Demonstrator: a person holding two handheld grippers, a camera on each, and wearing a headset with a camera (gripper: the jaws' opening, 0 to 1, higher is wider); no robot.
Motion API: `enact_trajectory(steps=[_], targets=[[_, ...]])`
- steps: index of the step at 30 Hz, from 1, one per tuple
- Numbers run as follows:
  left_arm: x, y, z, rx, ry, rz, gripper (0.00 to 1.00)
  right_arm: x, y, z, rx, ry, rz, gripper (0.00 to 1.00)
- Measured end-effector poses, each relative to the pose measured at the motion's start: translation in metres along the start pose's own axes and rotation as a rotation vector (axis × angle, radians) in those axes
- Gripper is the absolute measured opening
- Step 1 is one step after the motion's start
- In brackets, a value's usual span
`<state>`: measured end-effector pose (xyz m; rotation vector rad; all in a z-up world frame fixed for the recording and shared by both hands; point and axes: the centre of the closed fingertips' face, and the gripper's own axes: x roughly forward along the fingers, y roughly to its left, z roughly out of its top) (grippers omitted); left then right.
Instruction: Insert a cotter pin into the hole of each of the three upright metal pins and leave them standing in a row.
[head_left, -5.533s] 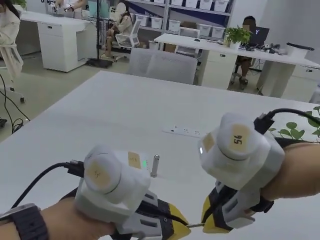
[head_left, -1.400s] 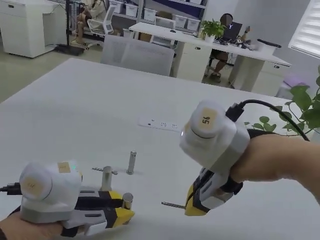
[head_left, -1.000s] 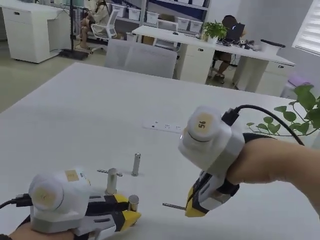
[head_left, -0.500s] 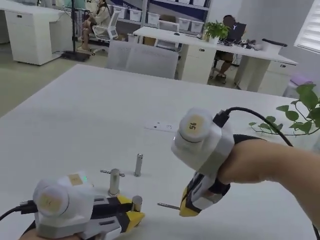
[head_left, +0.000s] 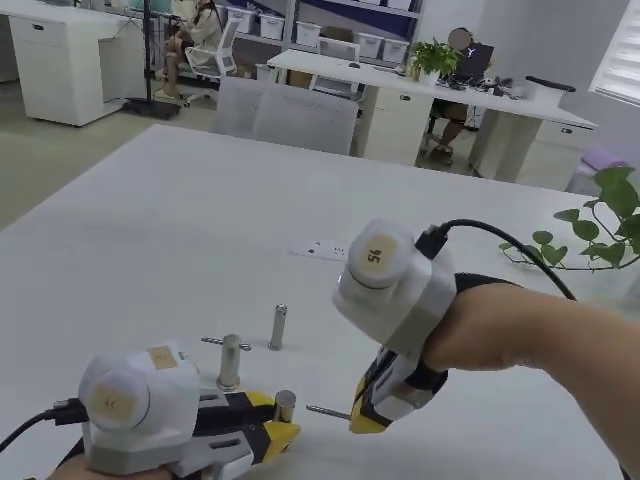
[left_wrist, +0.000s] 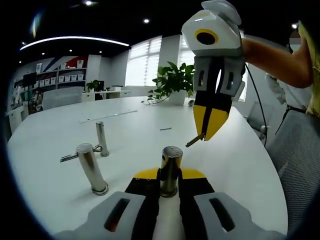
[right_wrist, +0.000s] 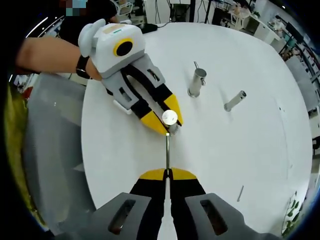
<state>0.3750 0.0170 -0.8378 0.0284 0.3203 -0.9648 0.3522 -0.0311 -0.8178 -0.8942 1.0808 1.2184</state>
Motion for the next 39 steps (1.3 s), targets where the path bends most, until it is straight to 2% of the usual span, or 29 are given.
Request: enact_trajectory(steps=[6,16,39], targets=[[0.0017,-0.0016,-0.0002,-0.002,-0.005,-0.005,0.12,0.002,-0.0007,0.0036,0.001,-0.003,0.0,0.02],[0.0032,-0.002,-0.0064,0.01,0.022,-0.004,0.12,0.0063,0.001,0.0033,0.002,0.002,0.01,0.02],[0.0034,-0.0032,-0.0063,0.019,0.024,0.007,0.12,0.0075,0.0004,0.0032,0.022,0.015,0.012,0.02]])
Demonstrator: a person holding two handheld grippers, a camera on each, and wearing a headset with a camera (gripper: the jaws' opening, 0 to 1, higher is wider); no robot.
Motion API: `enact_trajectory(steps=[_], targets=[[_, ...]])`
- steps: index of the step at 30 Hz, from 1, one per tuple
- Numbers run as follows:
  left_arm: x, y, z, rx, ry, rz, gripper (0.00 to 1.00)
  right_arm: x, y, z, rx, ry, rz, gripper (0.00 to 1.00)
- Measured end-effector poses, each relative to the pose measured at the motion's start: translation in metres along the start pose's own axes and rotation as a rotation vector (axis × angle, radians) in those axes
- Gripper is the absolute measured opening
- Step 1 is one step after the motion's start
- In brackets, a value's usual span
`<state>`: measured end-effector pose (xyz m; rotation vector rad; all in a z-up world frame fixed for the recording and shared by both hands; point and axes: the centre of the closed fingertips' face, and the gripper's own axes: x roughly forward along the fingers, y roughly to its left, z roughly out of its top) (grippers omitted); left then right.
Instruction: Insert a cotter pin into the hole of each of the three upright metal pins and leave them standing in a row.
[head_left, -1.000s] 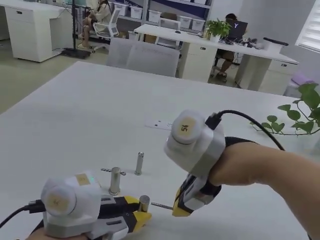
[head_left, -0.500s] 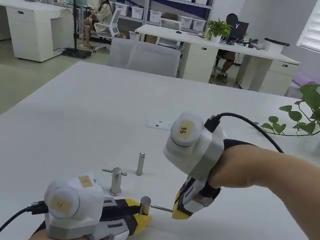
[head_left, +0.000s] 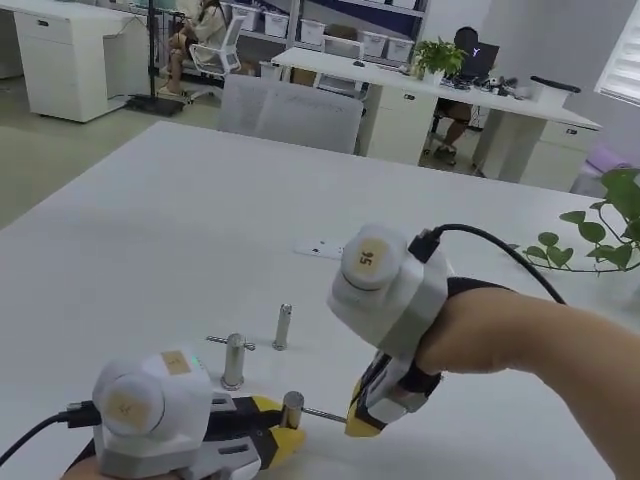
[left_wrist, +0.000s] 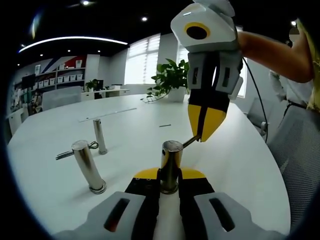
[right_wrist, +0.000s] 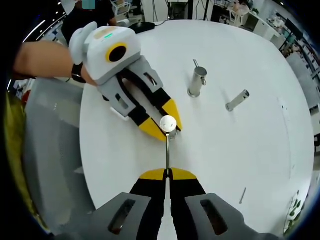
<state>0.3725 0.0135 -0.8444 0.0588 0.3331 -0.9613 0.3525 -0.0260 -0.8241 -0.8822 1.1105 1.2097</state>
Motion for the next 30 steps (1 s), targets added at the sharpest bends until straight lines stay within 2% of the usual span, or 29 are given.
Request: enact_trajectory(steps=[12,23,30], targets=[[0.0001,-0.0001,0.0002,0.004,0.004,0.031,0.12,-0.0003,0.0007,0.0,0.012,0.007,0.0,0.02],[0.0009,0.001,0.0005,0.002,0.008,0.083,0.11,-0.0023,0.0006,0.0038,0.025,-0.008,-0.001,0.03],[0.001,0.0009,0.0003,0.003,0.007,0.088,0.11,-0.0009,0.0011,0.0038,0.026,-0.004,0.002,0.02]])
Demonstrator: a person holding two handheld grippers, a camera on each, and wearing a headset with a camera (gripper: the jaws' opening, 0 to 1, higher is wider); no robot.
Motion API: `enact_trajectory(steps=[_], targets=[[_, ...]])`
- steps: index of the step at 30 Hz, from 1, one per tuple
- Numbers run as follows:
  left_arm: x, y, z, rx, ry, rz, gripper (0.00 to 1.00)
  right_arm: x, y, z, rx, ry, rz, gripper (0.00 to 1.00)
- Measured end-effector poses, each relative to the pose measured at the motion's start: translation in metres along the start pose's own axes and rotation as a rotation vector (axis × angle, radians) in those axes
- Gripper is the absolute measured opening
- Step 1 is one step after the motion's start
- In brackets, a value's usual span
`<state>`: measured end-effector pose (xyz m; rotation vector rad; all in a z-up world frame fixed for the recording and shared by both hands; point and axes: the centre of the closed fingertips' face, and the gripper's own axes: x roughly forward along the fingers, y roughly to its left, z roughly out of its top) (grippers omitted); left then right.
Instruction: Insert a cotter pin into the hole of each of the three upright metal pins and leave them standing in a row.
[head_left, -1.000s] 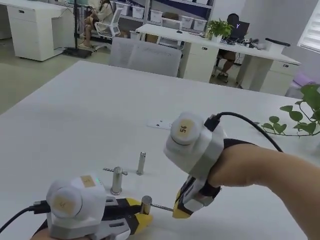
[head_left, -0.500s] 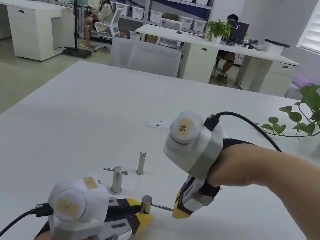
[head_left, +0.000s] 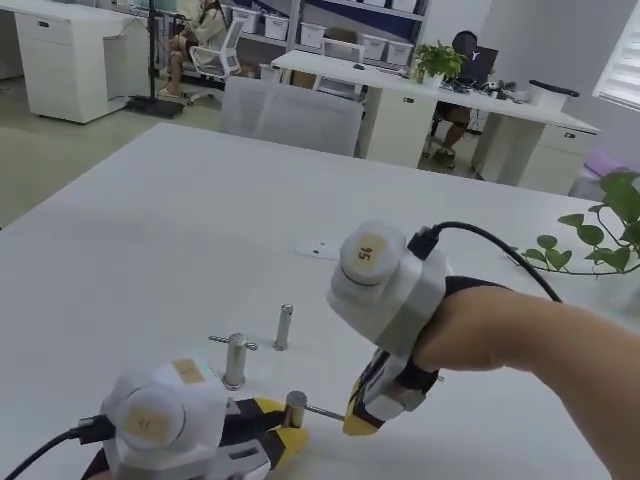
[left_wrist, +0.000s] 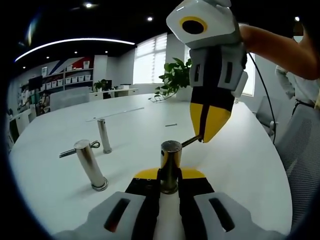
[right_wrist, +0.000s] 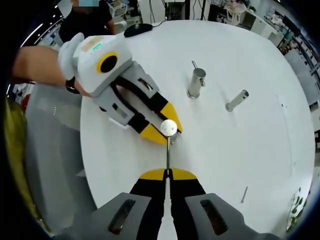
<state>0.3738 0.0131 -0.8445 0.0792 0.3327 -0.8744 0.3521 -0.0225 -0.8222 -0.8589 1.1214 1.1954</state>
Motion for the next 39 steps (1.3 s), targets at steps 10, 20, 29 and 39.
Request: enact_trajectory(steps=[10,20,29,39], targets=[[0.0,0.0,0.0,0.0,-0.002,0.004,0.11,0.003,0.0,0.002,0.001,0.003,0.003,0.02],[0.0,0.0,0.0,0.004,0.003,0.008,0.11,0.005,-0.001,0.005,0.001,0.001,0.003,0.02],[0.001,-0.001,0.0,0.004,0.005,0.007,0.11,0.005,0.0,0.008,0.001,-0.005,0.004,0.02],[0.002,-0.003,0.0,0.008,0.006,0.003,0.11,0.007,0.0,0.012,-0.003,-0.01,0.005,0.02]])
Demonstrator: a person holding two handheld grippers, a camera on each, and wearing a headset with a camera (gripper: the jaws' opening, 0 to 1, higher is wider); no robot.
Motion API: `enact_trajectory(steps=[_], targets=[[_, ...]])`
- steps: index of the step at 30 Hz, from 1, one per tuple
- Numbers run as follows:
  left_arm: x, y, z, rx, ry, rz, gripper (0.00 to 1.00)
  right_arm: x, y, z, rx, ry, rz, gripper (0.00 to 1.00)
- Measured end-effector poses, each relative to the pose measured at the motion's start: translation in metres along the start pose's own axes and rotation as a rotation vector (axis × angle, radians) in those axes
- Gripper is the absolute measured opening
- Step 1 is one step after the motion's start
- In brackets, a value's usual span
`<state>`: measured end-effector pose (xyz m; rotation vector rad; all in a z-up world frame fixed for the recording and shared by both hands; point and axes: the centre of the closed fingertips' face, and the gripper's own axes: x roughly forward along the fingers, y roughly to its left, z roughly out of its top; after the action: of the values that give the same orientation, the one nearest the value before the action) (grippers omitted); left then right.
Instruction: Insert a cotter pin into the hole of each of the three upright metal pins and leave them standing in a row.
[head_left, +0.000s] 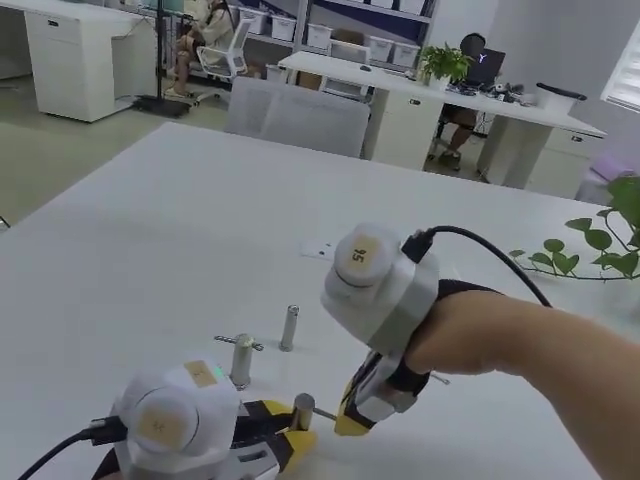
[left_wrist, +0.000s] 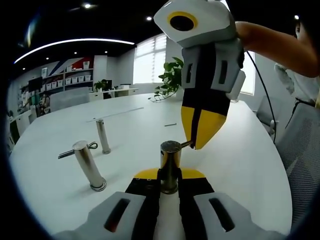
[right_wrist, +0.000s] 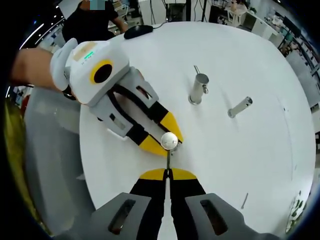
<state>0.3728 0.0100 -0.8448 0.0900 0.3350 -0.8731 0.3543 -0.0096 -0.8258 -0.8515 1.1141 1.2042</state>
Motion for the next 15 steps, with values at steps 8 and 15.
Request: enact_trajectory(steps=[8,15], targets=[[0.0007,-0.0015,-0.0002,0.001,-0.001,-0.003,0.11,0.0018,0.0005,0.0035,-0.002,-0.003,0.0,0.02],[0.0012,-0.0031,-0.0002,0.002,-0.002,-0.008,0.11,0.0041,-0.0001,0.0065,-0.006,-0.003,-0.001,0.03]])
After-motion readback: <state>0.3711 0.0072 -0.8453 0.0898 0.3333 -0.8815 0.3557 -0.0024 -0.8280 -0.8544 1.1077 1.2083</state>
